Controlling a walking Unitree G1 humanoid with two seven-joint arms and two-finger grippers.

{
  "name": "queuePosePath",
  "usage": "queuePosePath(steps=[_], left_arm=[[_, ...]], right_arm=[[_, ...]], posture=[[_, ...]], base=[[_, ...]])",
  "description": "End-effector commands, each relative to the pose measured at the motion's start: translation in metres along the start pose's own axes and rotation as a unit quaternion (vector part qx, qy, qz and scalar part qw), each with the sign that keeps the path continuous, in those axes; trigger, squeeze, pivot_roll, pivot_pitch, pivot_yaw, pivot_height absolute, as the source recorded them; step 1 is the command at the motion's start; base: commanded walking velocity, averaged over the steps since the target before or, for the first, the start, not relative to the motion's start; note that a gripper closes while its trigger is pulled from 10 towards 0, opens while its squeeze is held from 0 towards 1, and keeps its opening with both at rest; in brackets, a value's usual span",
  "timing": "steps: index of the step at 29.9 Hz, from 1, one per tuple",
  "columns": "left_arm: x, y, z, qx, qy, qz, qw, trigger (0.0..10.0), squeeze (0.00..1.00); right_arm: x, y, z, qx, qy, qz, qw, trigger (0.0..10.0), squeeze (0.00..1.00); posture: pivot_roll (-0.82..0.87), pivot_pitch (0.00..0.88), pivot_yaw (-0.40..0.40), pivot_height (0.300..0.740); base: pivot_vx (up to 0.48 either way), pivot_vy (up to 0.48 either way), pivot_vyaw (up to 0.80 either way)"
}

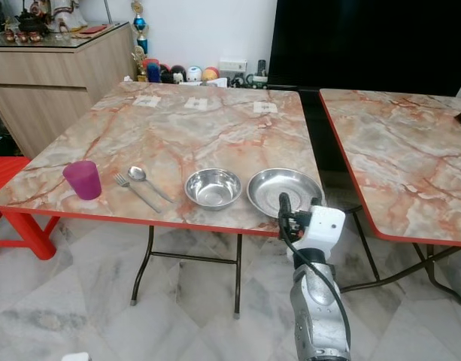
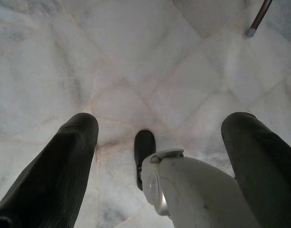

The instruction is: Setting the table

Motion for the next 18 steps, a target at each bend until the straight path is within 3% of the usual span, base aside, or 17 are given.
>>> queuePosePath(steps=[1, 3, 4, 6, 7, 15, 18], left_arm=[[-0.004, -0.001, 0.002, 0.0, -0.002, 0.008, 1.0, 10.0, 0.0], [-0.004, -0.001, 0.002, 0.0, -0.003, 0.008, 1.0, 10.0, 0.0], [-0.009, -0.002, 0.002, 0.0, -0.003, 0.014, 1.0, 10.0, 0.0], [-0.03, -0.014, 0.032, 0.016, -0.001, 0.048, 0.999, 10.0, 0.0], [-0.032, -0.015, 0.036, 0.018, -0.001, 0.052, 0.999, 10.0, 0.0], [-0.037, -0.016, 0.033, 0.021, -0.003, 0.067, 0.998, 10.0, 0.0], [-0.032, -0.011, 0.017, 0.012, -0.004, 0.066, 0.998, 10.0, 0.0]], right_arm=[[0.001, 0.0, 0.0, -0.003, 0.005, -0.002, 1.0, 10.0, 0.0], [0.001, 0.0, 0.0, -0.004, 0.005, -0.002, 1.0, 10.0, 0.0], [0.0, -0.005, -0.008, -0.021, 0.003, -0.002, 1.0, 10.0, 0.0], [0.002, -0.025, -0.041, -0.073, -0.01, -0.004, 0.997, 10.0, 0.0], [0.002, -0.026, -0.043, -0.076, -0.012, -0.005, 0.997, 10.0, 0.0], [0.0, -0.024, -0.03, -0.054, -0.013, -0.005, 0.998, 10.0, 0.0], [-0.004, -0.022, -0.022, -0.042, -0.006, 0.002, 0.999, 10.0, 0.0]], posture=[[-0.01, 0.0, -0.027, 0.74], [-0.01, 0.0, -0.027, 0.74], [-0.01, 0.0, -0.02, 0.74], [-0.02, 0.0, 0.017, 0.74], [-0.02, 0.0, 0.017, 0.74], [-0.02, 0.0, 0.014, 0.74], [-0.01, 0.0, 0.006, 0.74]], base=[[0.0, 0.0, 0.0], [0.0, 0.0, 0.0], [0.0, 0.0, 0.0], [0.0, 0.0, 0.0], [0.0, 0.0, 0.0], [0.0, 0.0, 0.0], [0.0, 0.0, 0.0]])
Point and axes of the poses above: a point about 5 cm out from each wrist's last joint towards the gripper, its own y axis pointing out of the wrist towards the gripper, its own x axis along the axis of the wrist's last joint, z = x × y, the point moved 1 cm from there along y, pointing out of the wrist towards the gripper, and after that the axes turned 13 degrees about y, right-handed, at the moved point
